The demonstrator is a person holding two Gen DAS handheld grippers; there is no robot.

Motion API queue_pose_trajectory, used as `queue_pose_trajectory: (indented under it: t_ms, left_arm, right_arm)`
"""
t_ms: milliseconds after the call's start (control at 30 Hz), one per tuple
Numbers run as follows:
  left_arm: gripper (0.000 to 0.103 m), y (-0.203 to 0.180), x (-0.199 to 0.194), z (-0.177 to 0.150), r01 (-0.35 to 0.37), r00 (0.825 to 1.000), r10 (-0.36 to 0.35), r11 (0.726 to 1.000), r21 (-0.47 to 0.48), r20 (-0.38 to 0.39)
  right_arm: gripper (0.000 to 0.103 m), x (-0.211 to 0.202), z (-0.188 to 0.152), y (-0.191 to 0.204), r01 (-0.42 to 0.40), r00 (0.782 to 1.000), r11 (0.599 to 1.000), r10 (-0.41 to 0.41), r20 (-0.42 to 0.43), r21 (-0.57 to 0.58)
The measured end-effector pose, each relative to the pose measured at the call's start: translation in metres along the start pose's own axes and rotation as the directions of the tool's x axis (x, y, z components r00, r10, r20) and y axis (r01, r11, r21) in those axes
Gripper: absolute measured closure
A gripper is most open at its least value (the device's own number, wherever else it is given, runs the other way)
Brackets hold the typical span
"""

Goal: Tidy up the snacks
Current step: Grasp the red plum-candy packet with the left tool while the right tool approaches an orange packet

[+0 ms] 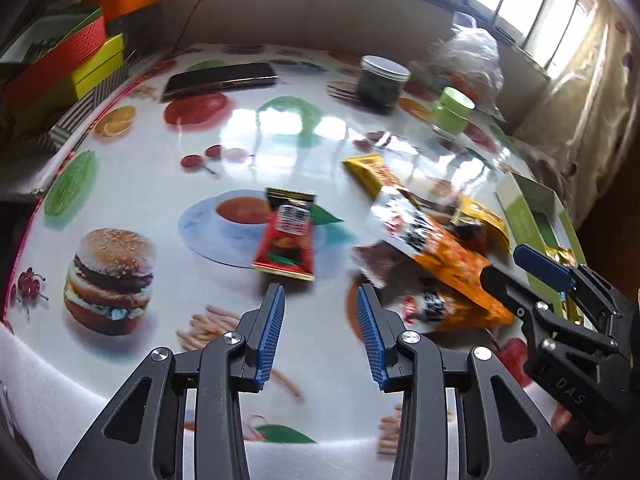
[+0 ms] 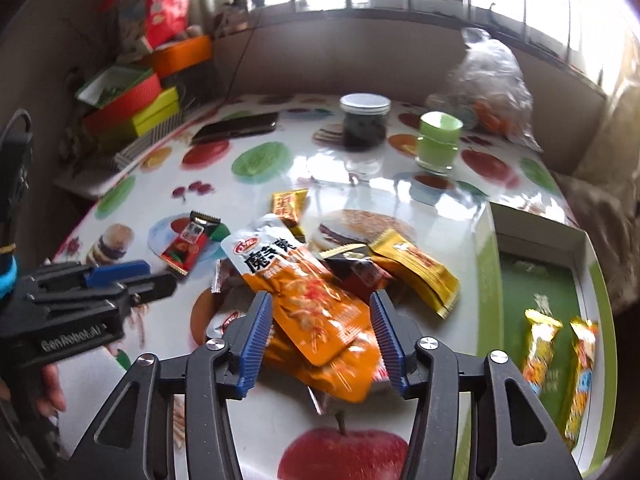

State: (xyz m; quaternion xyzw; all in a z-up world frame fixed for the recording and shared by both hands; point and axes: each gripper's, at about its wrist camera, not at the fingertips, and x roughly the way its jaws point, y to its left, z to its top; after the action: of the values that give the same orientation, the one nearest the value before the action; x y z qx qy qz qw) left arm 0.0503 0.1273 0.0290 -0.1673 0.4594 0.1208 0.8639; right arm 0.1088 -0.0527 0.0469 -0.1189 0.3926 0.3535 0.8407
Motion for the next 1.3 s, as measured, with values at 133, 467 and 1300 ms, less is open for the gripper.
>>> queue_pose_trajectory:
  t_ms: [133, 467, 1300]
  left_arm:
    - [0.064, 0.013, 0.005, 0.004, -0.008, 1.0, 0.008, 1.0, -0.026, -0.004]
    - [0.064, 0.026, 0.026, 0.016, -0.002, 0.999, 0.001, 0.999, -0.04, -0.04]
    - [0.05, 0.015, 0.047, 0.039, -0.03, 0.999, 0.03, 0.999, 0.022, -0.019]
  right_arm:
    - [0.047, 0.016, 0.002, 0.006, -0.003, 1.0, 0.999, 0.002, -0.031, -0.034]
    - [0.045, 0.042, 0.006, 0.018, 0.029, 0.996, 0.993, -0.038, -0.078, -0.119]
    - [0.055, 0.058, 0.011, 0.01, 0.085, 0.991, 0.993, -0.093, -0.094, -0.085]
